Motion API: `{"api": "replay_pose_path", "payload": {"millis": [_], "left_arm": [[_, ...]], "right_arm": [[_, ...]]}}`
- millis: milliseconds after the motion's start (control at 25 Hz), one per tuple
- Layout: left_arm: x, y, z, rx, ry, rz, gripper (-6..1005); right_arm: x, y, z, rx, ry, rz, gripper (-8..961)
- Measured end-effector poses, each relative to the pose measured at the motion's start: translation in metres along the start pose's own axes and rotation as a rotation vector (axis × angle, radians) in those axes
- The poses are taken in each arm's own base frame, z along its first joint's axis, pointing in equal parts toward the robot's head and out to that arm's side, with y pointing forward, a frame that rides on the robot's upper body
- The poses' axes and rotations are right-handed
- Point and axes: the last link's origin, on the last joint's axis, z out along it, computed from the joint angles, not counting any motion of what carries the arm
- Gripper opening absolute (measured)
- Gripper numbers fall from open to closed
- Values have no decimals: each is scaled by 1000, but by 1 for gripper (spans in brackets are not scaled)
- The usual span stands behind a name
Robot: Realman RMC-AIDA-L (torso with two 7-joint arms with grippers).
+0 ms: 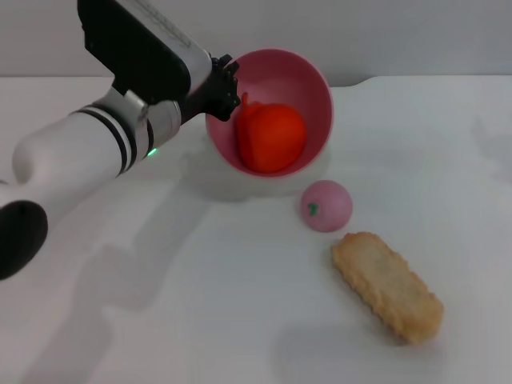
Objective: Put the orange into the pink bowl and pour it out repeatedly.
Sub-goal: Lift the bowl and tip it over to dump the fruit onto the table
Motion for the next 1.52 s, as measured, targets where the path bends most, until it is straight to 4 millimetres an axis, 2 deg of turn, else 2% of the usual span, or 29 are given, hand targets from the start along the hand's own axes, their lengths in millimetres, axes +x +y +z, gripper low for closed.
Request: {"api": "replay_pose_path", "payload": {"millis": [360, 440, 720, 920, 960, 1120, 1280, 1440, 1520], "left_arm": [[-14, 4, -6, 87, 131, 53, 47], [-23, 8, -10, 119, 186, 77, 47], [-32, 19, -22, 160, 311, 120, 47], [-37, 23, -26, 152, 350, 203, 48], [-39, 28, -28, 139, 377, 266, 48], [-39, 39, -32, 87, 415, 405, 48], [-35, 42, -32, 74, 433, 544, 48], [-31, 40, -36, 126, 444, 649, 48], [-21, 34, -42, 208, 483, 697, 47]], "right_arm": [[4, -3, 1, 8, 18, -2, 618], [4, -3, 1, 8, 19, -2, 618], [1, 0, 1, -1, 24, -22, 618], [0, 2, 2, -9, 22, -27, 618], [0, 3, 2, -10, 23, -28, 618], [1, 4, 4, -13, 29, -35, 619], [1, 4, 4, -15, 31, -44, 619], [3, 4, 6, -15, 37, -43, 618], [3, 5, 7, -17, 38, -44, 618]]}}
